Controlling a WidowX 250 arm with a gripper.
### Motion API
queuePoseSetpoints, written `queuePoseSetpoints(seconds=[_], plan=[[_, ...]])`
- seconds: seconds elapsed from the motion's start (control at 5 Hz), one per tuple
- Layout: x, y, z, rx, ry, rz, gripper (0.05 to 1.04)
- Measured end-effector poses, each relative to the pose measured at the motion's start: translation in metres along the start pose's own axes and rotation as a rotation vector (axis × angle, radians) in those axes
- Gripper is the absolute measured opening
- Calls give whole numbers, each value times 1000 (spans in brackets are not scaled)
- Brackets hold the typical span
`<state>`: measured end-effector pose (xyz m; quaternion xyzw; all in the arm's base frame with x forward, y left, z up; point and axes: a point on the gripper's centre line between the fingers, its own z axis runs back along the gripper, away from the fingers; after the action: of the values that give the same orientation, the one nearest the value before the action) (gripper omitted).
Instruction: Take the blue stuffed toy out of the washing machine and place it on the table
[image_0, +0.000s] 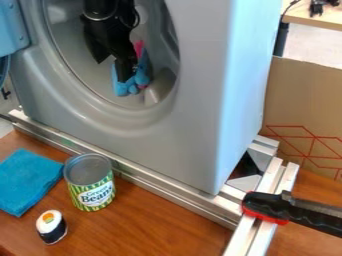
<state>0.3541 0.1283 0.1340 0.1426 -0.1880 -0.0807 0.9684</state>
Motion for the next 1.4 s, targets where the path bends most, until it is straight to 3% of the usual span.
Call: queuePoseSetpoints(seconds=[0.2, 0.4, 0.6, 0.8, 1.0, 1.2, 1.4], plan=[[1, 2, -11, 6, 37, 6, 964], [-2, 0, -22, -1, 59, 20, 681], [0, 0, -23, -3, 44, 13, 400], [-12, 1, -21, -42, 38, 46, 230], [-28, -2, 3, -46, 58, 87, 133], [-64, -16, 36, -108, 222, 106, 90], [-94, -43, 47, -211, 319, 104, 87]])
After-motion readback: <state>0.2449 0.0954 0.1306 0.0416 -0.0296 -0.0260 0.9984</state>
